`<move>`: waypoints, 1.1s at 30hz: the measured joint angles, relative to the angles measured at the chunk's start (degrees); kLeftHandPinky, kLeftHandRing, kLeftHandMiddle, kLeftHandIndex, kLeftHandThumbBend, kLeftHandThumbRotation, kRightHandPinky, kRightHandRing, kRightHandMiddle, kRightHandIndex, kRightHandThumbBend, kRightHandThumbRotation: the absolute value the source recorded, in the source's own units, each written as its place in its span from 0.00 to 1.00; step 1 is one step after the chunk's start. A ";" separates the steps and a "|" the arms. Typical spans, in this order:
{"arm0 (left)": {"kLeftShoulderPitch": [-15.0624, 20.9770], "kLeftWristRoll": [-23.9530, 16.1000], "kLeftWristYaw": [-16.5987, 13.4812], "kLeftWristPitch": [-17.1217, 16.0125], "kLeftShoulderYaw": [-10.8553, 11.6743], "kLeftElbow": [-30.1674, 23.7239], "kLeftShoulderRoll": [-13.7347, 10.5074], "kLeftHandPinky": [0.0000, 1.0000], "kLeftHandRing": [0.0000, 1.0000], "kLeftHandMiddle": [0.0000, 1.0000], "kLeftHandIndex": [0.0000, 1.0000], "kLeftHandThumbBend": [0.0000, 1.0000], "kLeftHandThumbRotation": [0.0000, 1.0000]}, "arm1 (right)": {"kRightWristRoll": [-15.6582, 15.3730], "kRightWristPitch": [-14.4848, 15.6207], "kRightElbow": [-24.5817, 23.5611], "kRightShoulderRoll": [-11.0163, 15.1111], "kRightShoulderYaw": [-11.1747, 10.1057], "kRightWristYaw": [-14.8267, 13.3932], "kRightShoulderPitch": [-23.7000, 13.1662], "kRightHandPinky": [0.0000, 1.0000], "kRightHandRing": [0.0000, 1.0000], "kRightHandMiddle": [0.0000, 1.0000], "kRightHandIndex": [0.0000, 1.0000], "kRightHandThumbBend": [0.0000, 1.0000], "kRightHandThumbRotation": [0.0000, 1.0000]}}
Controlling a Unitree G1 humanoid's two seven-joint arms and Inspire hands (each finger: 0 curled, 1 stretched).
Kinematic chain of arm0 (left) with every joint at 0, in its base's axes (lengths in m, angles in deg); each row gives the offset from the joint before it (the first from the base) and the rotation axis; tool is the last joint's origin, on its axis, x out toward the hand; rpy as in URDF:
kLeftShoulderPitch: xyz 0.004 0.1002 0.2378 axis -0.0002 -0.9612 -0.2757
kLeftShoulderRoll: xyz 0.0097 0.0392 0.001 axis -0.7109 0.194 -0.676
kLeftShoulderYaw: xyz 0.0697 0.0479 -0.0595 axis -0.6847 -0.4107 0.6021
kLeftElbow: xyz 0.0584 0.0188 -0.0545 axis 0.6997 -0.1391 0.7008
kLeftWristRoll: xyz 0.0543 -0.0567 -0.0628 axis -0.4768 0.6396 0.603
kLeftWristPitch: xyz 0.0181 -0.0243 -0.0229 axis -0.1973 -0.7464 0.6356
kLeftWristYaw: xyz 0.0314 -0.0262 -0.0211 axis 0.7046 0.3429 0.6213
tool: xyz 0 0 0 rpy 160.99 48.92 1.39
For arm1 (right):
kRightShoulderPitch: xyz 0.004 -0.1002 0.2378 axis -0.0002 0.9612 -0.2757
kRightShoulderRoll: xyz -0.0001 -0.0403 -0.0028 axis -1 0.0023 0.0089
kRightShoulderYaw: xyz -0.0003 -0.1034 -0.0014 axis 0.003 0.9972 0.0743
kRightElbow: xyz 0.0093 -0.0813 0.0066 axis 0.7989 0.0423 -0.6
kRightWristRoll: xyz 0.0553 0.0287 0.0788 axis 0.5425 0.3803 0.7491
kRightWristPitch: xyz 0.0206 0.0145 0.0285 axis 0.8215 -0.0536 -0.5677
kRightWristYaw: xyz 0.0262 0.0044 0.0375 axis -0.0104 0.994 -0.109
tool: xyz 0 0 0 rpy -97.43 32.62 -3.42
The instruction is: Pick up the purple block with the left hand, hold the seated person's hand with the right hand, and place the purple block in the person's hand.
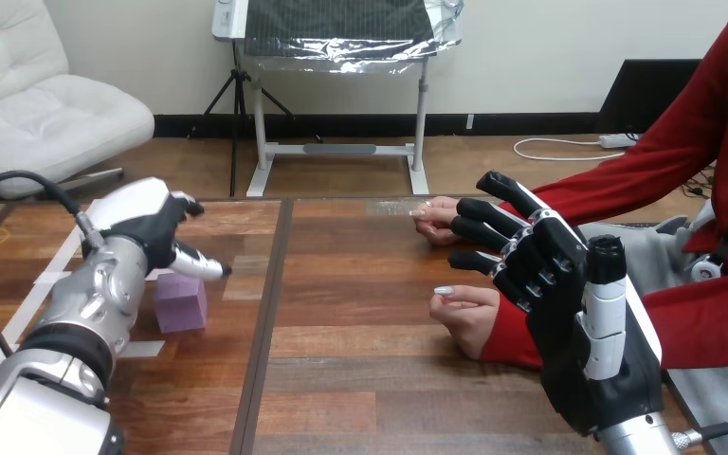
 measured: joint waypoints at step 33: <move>0.01 -3.77 6.79 3.40 -2.74 0.28 -0.11 0.88 0.90 0.90 0.88 0.73 0.37 | 0.01 0.01 0.00 -0.01 -0.01 -0.02 0.00 0.71 0.81 0.80 0.86 0.82 0.96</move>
